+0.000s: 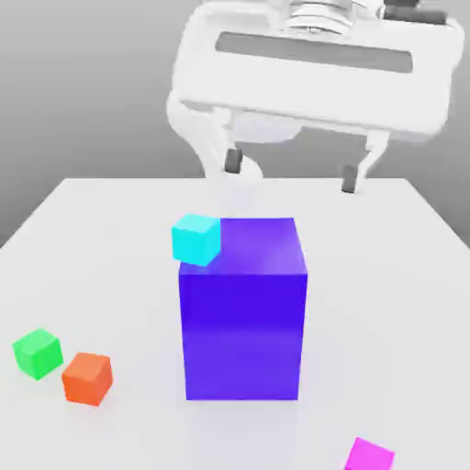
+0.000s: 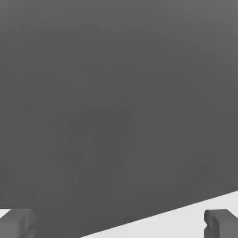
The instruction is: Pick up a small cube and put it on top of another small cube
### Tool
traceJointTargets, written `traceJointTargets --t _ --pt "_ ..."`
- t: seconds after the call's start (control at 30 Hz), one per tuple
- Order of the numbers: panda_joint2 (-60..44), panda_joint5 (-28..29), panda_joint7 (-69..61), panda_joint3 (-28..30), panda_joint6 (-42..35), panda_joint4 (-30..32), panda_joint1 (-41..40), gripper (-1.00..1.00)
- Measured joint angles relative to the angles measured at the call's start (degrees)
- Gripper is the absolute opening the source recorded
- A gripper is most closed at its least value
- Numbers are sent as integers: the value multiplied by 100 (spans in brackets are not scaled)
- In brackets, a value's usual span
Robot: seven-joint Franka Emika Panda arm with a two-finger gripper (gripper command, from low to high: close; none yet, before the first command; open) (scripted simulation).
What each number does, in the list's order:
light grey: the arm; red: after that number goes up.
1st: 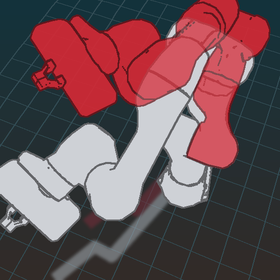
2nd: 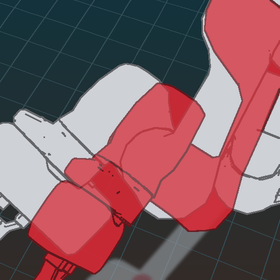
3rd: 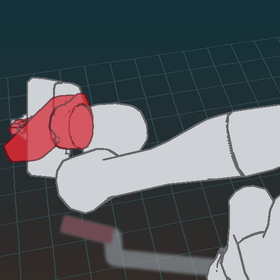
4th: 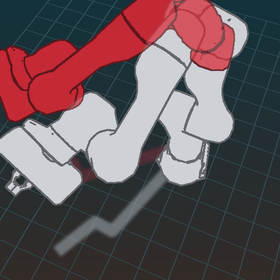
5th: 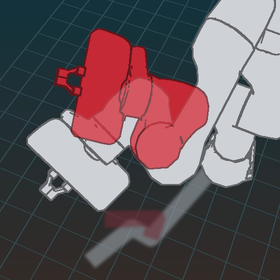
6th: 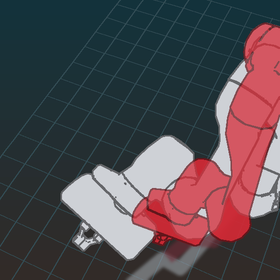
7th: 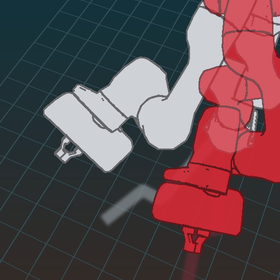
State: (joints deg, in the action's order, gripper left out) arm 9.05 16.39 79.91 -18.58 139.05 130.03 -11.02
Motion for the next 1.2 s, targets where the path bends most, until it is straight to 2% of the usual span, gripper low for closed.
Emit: traceJointTargets --t 0.27,0.4,0.57,0.7,0.73,0.97,1.1,1.2 --pt "-1603 524 1394 -112 379 -64 232 0" --pt "-2308 477 1881 -107 644 -72 405 0" --pt "-3085 131 2293 -238 1035 -60 545 0" --pt "-3904 444 2643 119 1616 -236 867 0" --pt "-4055 520 2702 212 1727 -274 944 -100" --pt "-4058 533 2715 200 1736 -275 933 -100" --pt "-3325 81 2374 -171 1212 -66 592 -100" --pt "-2990 -151 2014 34 1109 225 17 -100"
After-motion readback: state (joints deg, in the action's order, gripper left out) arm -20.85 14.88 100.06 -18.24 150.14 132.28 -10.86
